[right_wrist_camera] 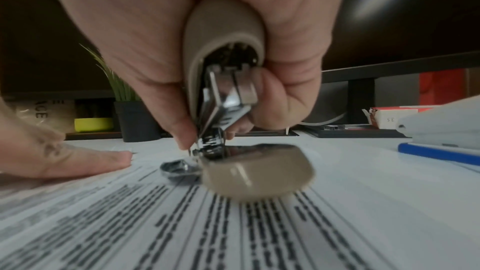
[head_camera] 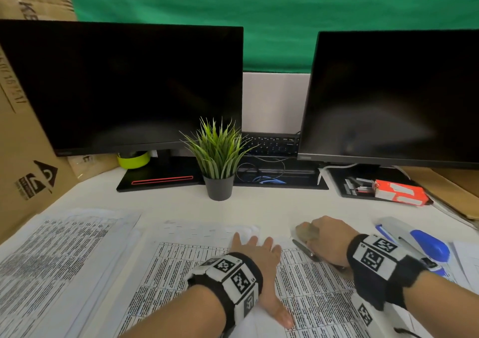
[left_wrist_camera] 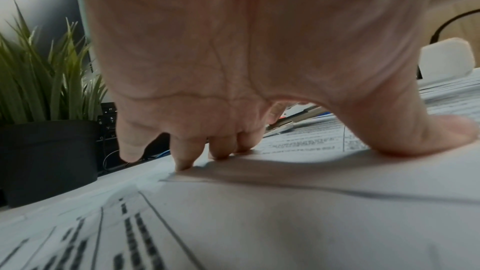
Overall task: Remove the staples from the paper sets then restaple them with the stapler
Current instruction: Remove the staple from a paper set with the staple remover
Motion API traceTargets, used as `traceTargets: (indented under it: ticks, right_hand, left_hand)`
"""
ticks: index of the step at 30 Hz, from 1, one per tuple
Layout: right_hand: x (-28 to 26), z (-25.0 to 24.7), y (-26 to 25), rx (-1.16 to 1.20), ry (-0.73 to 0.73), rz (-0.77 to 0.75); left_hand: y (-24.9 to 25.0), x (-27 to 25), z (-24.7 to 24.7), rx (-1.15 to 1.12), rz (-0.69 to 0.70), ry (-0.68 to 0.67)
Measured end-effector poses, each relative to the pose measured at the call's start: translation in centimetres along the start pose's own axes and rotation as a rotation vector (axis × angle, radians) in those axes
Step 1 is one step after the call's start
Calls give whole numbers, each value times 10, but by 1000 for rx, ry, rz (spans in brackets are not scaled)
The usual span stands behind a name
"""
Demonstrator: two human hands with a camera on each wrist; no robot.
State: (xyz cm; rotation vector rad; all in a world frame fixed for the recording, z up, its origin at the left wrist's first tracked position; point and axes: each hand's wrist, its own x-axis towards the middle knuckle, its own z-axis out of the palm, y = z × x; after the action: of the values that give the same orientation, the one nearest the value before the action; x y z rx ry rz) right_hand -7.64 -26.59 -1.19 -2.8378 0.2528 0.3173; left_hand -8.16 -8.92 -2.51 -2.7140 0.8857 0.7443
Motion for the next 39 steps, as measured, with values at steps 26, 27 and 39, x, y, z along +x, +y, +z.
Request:
traceTargets:
  ticks: [26,27,39]
  right_hand:
    - [-13,-9,29,143,-5,28]
    - [-15,-9,30,113,-21,9]
    - [21,13,47,139,-5,17]
  left_hand:
    - [-8,21,-36,-100,-31,300]
    - [-8,27,-42,-127,-41,333]
    - [9,73,-58,173,93,218]
